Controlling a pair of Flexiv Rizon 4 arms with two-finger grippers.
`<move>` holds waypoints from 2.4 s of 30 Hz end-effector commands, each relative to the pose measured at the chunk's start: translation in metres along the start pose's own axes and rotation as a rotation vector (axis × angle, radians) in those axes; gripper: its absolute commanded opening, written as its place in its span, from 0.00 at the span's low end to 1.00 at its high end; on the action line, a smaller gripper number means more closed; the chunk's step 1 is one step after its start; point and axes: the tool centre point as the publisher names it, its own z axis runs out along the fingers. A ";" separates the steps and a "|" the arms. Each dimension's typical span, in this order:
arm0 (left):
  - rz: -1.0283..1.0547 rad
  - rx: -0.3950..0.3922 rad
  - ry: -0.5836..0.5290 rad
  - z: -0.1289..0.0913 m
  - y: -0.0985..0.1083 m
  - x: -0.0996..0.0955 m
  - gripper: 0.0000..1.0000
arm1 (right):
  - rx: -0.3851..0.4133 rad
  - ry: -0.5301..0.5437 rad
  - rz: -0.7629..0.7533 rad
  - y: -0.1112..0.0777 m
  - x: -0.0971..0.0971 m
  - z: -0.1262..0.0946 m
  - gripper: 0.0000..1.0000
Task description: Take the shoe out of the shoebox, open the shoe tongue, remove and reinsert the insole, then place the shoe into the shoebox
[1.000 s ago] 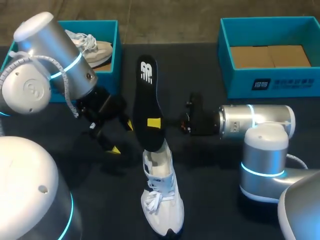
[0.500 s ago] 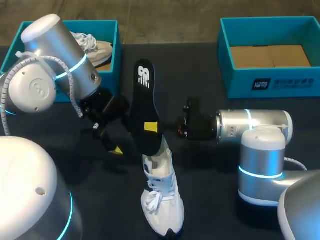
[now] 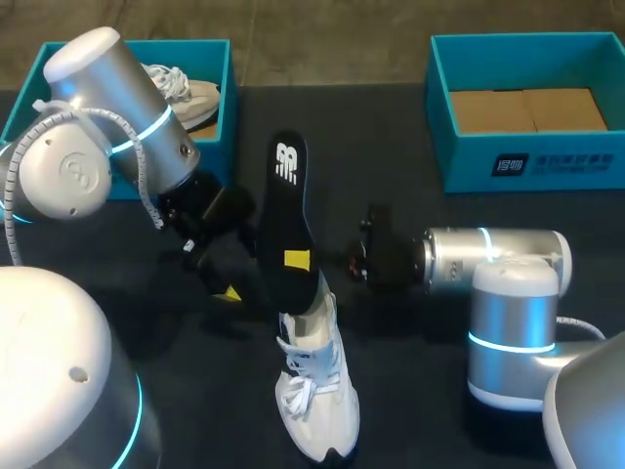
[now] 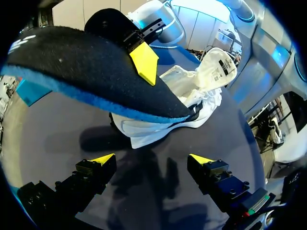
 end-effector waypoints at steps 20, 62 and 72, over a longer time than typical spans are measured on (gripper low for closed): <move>-0.039 -0.046 -0.050 0.002 -0.009 0.016 1.00 | -0.016 -0.013 -0.006 -0.003 -0.001 -0.005 0.00; -0.084 -0.058 -0.029 0.015 -0.009 0.022 1.00 | -0.002 -0.097 -0.040 0.012 0.005 -0.013 0.00; -0.084 -0.058 -0.029 0.015 -0.009 0.022 1.00 | -0.014 -0.115 -0.037 0.010 0.005 -0.017 0.00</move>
